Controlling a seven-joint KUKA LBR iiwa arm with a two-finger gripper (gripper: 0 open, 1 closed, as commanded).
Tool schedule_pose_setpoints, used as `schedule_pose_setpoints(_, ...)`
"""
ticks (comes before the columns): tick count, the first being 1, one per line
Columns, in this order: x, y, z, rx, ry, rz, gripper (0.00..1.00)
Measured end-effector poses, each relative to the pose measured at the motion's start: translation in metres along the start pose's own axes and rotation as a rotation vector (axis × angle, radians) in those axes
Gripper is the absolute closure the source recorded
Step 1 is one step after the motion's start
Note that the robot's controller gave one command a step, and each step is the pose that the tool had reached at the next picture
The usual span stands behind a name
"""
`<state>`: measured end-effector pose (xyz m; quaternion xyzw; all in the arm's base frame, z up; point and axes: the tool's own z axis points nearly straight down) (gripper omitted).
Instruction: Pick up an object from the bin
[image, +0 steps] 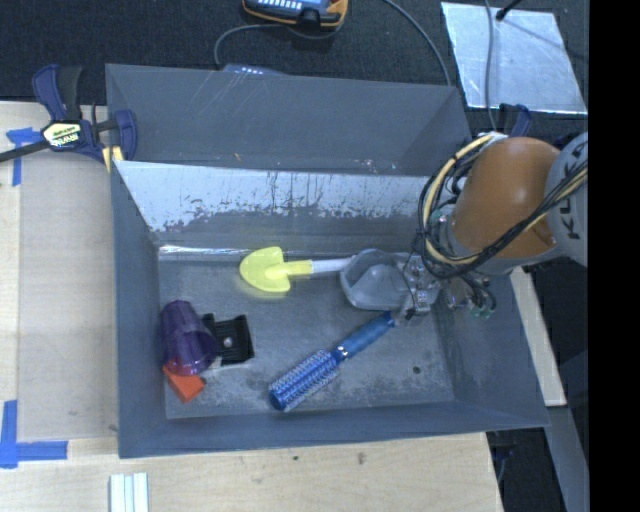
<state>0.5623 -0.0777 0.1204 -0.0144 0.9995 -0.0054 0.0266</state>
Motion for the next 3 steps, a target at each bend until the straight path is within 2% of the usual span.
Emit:
schedule_pose_setpoints(1, -0.001, 0.007, -0.025, -0.003, 0.018, 0.012, 1.0)
schedule_pose_setpoints(2, -0.027, 0.02, -0.067, 0.0, 0.004, 0.076, 1.0)
schedule_pose_setpoints(3, -0.032, 0.023, -0.081, -0.002, 0.005, 0.049, 1.0)
